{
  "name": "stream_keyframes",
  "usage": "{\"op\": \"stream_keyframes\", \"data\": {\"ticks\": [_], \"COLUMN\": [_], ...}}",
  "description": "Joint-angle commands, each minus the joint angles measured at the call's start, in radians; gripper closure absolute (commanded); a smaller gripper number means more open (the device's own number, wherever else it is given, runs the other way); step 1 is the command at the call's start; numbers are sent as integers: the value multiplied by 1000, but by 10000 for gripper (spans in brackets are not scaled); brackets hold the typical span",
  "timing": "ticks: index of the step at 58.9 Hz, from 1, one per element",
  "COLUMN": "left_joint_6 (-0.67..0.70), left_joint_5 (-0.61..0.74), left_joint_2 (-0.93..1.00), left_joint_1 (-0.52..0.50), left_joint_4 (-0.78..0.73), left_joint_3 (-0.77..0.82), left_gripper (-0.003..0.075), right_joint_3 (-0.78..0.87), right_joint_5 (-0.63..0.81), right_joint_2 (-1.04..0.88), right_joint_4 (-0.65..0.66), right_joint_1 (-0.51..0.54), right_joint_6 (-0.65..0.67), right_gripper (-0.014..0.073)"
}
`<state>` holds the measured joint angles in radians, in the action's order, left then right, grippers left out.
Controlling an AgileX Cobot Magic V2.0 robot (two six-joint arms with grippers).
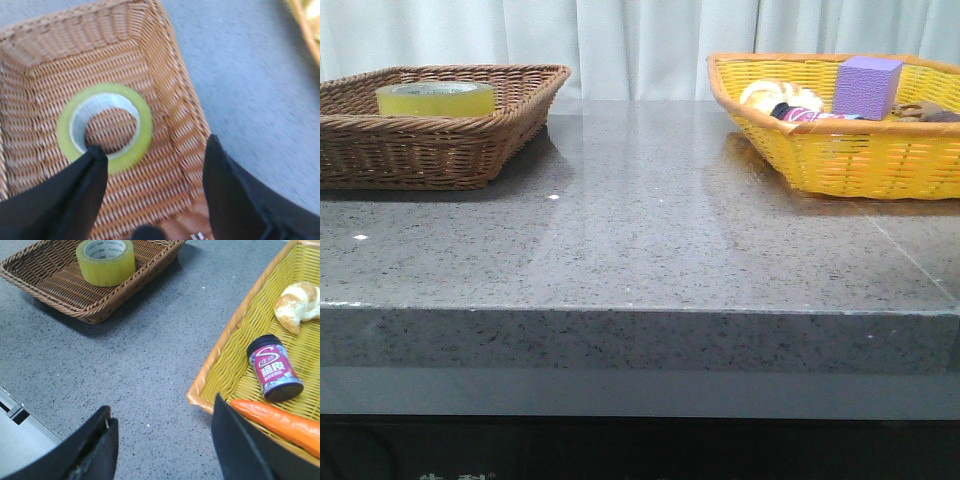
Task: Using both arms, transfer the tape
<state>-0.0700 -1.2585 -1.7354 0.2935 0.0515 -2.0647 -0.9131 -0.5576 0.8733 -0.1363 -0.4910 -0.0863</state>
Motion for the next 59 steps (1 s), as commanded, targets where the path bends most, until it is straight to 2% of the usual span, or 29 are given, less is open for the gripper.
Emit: {"op": "stream_keyframes", "data": {"ticks": [1,14,29,37,51,59], "left_joint_6": [13,13,2,2,47,63], "left_joint_5": [-24,3,163,208,309,362], "left_joint_2": [123,327,565,676,851,931], "left_joint_1": [0,13,13,13,13,13], "left_joint_4": [57,67,63,8,-75,-95], "left_joint_3": [67,382,712,817,962,1033], "left_gripper": [300,300,300,300,300,300], "right_joint_3": [-28,-28,-28,-28,-32,-32], "right_joint_5": [78,66,49,12,-82,-95], "right_joint_2": [-3,-3,-4,-7,-20,-59], "right_joint_4": [-9,-10,34,64,81,81], "right_joint_1": [4,4,5,56,190,199], "right_joint_6": [2,2,10,86,86,86], "right_gripper": [150,150,150,150,150,150]}}
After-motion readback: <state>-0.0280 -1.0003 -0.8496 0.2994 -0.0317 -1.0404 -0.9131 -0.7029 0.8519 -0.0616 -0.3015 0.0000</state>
